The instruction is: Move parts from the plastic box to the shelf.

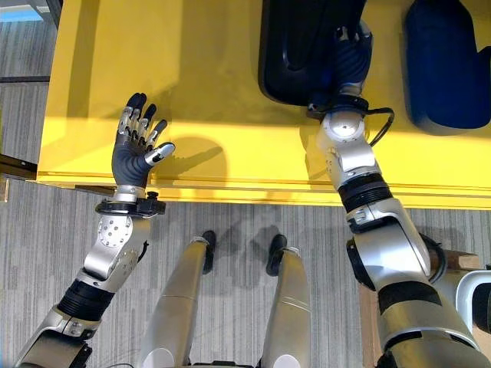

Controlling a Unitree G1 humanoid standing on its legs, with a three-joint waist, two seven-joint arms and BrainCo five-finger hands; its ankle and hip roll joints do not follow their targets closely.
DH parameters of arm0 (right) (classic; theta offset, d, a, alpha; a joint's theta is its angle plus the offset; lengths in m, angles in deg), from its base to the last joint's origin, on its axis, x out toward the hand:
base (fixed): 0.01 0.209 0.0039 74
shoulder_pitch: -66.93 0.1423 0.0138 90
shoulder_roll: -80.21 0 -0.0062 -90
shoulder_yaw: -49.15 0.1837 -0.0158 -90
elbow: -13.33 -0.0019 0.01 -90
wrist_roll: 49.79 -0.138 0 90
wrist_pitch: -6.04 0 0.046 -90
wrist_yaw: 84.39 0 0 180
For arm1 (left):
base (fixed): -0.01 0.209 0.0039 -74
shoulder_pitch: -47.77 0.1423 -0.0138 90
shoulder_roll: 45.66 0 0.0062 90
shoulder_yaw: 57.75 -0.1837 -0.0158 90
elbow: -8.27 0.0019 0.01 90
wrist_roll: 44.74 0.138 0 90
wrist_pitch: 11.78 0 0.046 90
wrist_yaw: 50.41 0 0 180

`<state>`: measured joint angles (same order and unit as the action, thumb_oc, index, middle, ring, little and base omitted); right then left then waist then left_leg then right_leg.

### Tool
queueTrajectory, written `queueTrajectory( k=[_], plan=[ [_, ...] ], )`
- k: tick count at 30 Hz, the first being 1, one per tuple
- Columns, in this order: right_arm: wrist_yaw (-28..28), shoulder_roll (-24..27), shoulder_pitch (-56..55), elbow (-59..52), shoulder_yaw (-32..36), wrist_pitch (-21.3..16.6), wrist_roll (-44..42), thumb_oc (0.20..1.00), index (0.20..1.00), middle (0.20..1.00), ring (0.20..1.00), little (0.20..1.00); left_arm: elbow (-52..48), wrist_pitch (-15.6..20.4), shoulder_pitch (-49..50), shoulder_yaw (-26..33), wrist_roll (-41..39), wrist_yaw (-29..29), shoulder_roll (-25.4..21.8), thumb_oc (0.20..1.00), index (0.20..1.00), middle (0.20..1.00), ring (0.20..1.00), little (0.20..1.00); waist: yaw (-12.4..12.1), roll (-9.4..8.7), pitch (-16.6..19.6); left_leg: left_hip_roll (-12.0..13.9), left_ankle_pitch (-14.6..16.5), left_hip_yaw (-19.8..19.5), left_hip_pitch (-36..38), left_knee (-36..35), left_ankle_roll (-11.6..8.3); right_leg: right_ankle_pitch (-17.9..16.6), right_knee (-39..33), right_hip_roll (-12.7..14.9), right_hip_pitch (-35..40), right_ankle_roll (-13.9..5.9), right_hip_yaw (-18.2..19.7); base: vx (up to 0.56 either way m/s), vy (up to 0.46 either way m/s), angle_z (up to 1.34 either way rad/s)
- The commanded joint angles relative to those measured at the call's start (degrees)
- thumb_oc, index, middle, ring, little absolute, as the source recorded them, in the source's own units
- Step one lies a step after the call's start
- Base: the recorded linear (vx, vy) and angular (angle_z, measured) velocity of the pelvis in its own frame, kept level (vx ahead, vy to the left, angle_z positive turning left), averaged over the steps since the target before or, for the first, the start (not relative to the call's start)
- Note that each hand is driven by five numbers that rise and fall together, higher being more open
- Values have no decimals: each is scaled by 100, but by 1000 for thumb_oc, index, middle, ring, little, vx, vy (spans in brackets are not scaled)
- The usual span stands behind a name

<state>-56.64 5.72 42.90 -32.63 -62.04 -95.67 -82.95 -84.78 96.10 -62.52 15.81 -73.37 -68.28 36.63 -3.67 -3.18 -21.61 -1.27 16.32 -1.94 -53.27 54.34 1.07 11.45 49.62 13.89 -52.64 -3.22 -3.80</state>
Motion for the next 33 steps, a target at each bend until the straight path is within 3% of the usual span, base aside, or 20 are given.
queueTrajectory(
  k=[1, 6, 15, 33],
  plan=[
    [-113, 243, 857, 205, -107, -230, -99, 200, 200, 200, 200, 200, 531, -200, 582, -336, -180, -39, 30, 1000, 1000, 1000, 1000, 1000, -60, 120, 48, 55, -42, -400, -72, -427, -98, 773, 338, -221, 276, 345, -14, 0, 0, 0],
    [-467, 424, 1183, 1535, -680, 81, 64, 200, 200, 200, 200, 200, 568, -149, 465, -483, -189, 63, -75, 1000, 1000, 1000, 1000, 1000, -123, 175, 57, 64, -61, -383, -41, -497, -115, 745, 299, -218, 279, 330, -26, 0, 0, 0],
    [-634, 344, 1084, 1707, -893, 116, 181, 200, 200, 200, 200, 200, 666, -106, 396, -518, -173, 117, -46, 1000, 1000, 1000, 1000, 1000, -119, 205, 46, 88, -107, -378, -15, -540, -122, 718, 267, -222, 273, 325, -22, 0, 0, 0],
    [-562, -1123, 620, 2009, -370, 18, -413, 200, 200, 200, 200, 200, 881, -110, 174, -566, -237, -65, 74, 1000, 1000, 1000, 1000, 1000, -150, 263, -84, 50, -186, -347, 120, -693, -96, 636, 129, -224, 443, 328, -32, 0, 1, 0]
  ],
)
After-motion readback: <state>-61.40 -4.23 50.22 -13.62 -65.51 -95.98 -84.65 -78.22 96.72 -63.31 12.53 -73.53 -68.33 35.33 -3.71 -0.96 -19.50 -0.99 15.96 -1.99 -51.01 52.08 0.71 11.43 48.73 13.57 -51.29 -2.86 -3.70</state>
